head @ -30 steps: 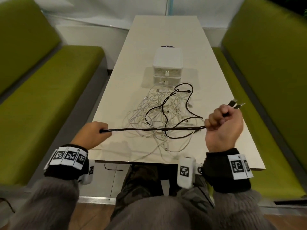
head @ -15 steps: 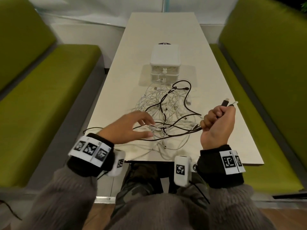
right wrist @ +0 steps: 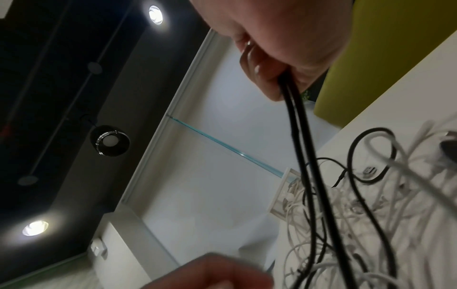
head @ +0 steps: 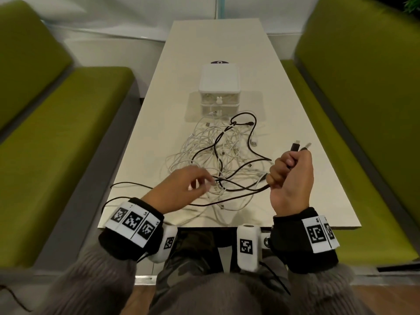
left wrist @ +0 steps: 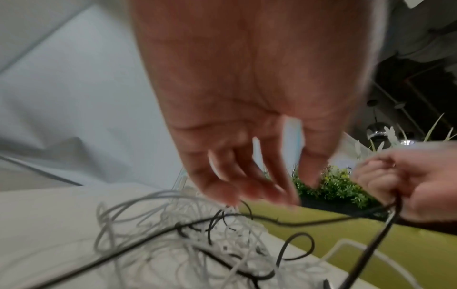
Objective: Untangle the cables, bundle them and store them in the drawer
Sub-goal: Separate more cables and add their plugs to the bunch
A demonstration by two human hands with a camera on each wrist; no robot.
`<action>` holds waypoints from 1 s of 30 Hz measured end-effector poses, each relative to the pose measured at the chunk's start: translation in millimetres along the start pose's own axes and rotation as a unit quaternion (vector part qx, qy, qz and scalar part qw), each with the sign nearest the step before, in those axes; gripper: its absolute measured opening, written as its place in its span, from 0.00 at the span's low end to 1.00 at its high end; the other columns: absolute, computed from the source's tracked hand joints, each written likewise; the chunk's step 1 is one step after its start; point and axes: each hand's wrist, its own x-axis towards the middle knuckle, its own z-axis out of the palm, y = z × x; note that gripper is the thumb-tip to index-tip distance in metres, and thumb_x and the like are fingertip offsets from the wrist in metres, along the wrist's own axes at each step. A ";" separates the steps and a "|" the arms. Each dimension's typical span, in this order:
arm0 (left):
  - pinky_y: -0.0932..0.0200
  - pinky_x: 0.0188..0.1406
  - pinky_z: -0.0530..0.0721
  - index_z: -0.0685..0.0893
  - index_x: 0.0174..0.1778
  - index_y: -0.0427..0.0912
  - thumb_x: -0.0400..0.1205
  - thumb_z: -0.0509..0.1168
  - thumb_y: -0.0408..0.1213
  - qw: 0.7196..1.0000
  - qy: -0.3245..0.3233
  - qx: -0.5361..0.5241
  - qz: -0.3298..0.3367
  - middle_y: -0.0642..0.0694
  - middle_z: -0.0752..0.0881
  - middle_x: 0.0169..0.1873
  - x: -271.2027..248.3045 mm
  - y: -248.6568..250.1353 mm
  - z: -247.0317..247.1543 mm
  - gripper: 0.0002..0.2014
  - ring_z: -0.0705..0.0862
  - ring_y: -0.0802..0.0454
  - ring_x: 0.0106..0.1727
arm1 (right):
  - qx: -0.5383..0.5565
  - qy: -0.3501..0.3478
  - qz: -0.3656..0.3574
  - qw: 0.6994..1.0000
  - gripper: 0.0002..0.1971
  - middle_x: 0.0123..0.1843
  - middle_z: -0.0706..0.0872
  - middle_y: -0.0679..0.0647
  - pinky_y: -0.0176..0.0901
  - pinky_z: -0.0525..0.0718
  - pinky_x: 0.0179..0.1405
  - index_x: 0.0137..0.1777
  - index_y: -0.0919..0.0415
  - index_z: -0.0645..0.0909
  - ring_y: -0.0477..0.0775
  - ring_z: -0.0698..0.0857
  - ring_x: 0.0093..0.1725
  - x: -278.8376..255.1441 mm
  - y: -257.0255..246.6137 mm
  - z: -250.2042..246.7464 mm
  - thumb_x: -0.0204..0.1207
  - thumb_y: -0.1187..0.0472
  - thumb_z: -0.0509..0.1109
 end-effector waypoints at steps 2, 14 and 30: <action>0.78 0.47 0.72 0.83 0.59 0.45 0.84 0.61 0.36 0.994 0.104 -0.015 0.007 0.51 0.82 0.50 6.7 -5.2 2.2 0.10 0.78 0.66 0.49 | -0.010 -0.042 0.028 0.999 0.17 0.20 0.56 0.46 0.39 0.49 0.20 0.27 0.54 0.58 0.46 0.52 0.20 -3.6 -0.1 4.4 0.78 0.60 0.52; 0.59 0.58 0.80 0.87 0.57 0.46 0.85 0.45 0.59 0.945 -0.284 -0.030 -0.161 0.48 0.87 0.54 39.9 -4.2 13.2 0.30 0.84 0.48 0.56 | -0.077 -0.102 0.059 0.990 0.16 0.20 0.56 0.46 0.39 0.49 0.20 0.26 0.54 0.58 0.46 0.51 0.20 -5.1 -2.6 7.6 0.77 0.61 0.51; 0.70 0.51 0.78 0.83 0.57 0.53 0.83 0.62 0.44 0.999 0.012 -0.013 -0.030 0.59 0.86 0.51 16.9 27.8 -59.8 0.09 0.82 0.63 0.51 | -0.034 0.012 -0.006 0.999 0.16 0.20 0.58 0.45 0.40 0.49 0.21 0.28 0.54 0.59 0.45 0.53 0.20 20.0 16.9 -12.9 0.78 0.61 0.52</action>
